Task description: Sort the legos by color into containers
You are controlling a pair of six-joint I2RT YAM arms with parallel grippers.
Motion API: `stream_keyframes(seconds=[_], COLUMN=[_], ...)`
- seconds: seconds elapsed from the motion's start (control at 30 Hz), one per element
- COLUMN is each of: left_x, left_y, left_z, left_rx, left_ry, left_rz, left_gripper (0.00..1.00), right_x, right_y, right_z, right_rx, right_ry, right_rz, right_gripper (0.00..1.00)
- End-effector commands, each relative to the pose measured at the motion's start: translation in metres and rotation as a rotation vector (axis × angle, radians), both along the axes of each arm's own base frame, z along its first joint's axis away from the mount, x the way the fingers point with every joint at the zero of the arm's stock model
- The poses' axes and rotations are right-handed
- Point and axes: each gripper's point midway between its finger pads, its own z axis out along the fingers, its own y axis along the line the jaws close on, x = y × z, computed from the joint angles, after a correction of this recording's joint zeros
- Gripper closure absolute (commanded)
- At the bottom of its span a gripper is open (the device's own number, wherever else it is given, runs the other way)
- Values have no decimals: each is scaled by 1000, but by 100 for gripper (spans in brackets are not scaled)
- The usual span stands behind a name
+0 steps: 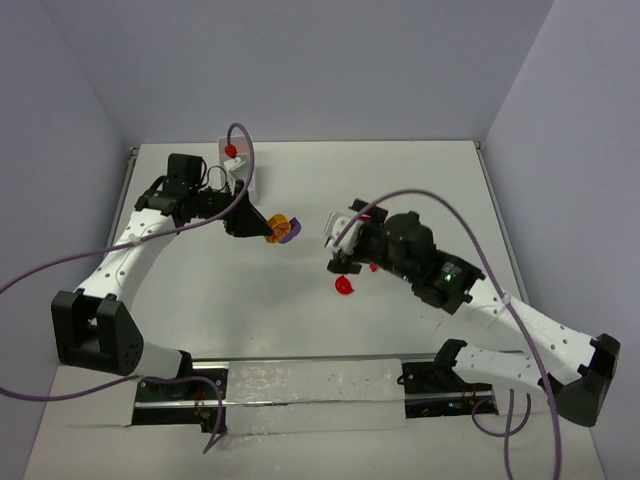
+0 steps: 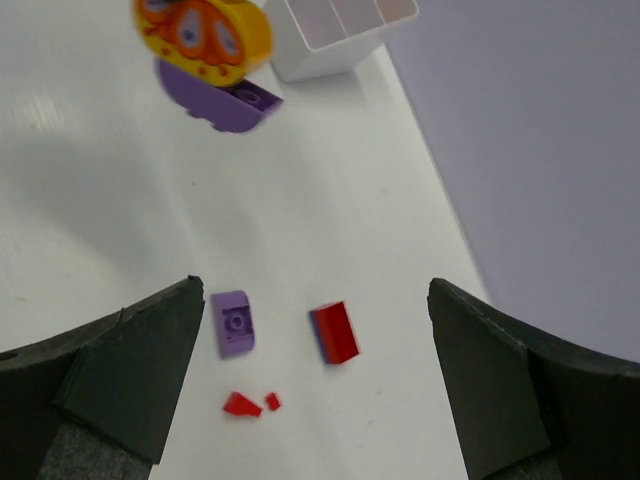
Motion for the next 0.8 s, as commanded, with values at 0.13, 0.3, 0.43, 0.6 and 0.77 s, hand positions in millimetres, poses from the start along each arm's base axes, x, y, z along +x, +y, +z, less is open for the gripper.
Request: stream_keyframes(seconds=[0.13, 0.3, 0.43, 0.6, 0.77], left_x=[-32, -40, -46, -49, -51], left_y=[-7, -5, -5, -5, -4], left_z=[53, 55, 60, 65, 64], left_rx=[-238, -279, -295, -303, -300], left_ry=[-136, -87, -85, -87, -68], left_rz=[-199, -246, -264, -277, -276], left_gripper=[100, 100, 100, 100, 100], right_x=[-4, -12, -21, -37, -32], right_y=[3, 26, 40, 50, 61], right_z=[-9, 35, 55, 57, 52], right_rx=[277, 369, 424, 415, 385], right_ry=[942, 1054, 1086, 1109, 1070], right_rz=[61, 254, 364, 449, 424], right_gripper=[1, 1, 1, 1, 1])
